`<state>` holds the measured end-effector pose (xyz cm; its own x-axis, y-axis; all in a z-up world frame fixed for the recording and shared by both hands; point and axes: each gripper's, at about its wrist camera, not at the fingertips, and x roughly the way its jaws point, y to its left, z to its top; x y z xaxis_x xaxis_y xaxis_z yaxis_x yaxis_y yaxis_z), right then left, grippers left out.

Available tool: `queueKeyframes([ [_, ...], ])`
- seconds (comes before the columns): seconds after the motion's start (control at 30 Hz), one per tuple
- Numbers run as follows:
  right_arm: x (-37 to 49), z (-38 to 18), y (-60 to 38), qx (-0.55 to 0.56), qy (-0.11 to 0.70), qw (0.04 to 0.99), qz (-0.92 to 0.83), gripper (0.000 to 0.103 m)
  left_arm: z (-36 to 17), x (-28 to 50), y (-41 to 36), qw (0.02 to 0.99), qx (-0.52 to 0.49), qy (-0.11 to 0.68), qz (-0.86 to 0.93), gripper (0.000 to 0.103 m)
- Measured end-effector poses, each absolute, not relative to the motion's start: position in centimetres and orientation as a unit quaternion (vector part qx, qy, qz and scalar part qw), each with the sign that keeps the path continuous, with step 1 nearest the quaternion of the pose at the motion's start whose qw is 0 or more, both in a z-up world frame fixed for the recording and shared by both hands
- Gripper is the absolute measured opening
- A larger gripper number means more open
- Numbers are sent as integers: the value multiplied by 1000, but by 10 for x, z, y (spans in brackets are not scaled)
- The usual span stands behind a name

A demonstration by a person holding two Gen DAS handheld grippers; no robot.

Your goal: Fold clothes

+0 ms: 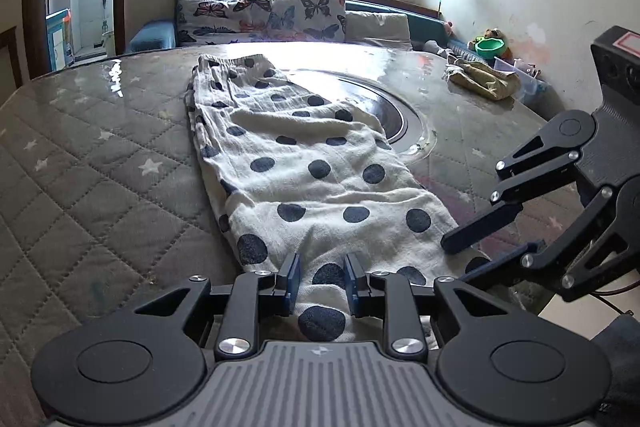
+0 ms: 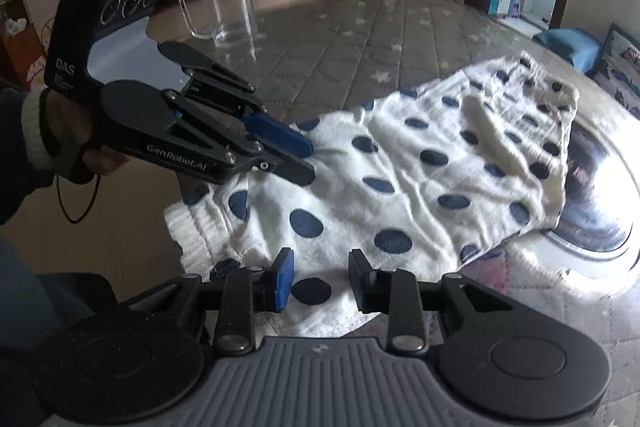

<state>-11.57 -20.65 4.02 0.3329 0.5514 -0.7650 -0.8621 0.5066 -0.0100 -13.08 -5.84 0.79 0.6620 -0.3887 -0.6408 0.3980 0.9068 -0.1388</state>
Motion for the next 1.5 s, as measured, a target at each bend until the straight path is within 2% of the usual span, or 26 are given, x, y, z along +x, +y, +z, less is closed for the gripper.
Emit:
queueKeyframes([
  [0.27,-111,27,-209,-209,385,782,443,30,18,-122,-60,915,-4,341,-215,27],
  [0.37,-101,40,-215,-191,380,788,445,31,19,-116,-61,915,-11,343,-213,27],
  [0.5,-61,56,-221,-165,370,812,420,35,21,-102,-63,914,-22,348,-207,27],
  [0.77,26,84,-229,-110,351,857,361,35,11,-69,-67,903,-55,377,-199,27],
  [1.3,204,33,-217,-19,356,892,278,38,0,-60,-65,897,-55,405,-171,27],
  [1.37,215,28,-219,-9,356,892,279,39,0,-61,-65,897,-54,405,-170,28],
  [1.43,222,23,-219,-5,355,893,277,45,0,-61,-65,897,-52,405,-170,29],
  [1.5,230,18,-219,-2,353,894,277,45,0,-62,-65,897,-51,405,-169,29],
])
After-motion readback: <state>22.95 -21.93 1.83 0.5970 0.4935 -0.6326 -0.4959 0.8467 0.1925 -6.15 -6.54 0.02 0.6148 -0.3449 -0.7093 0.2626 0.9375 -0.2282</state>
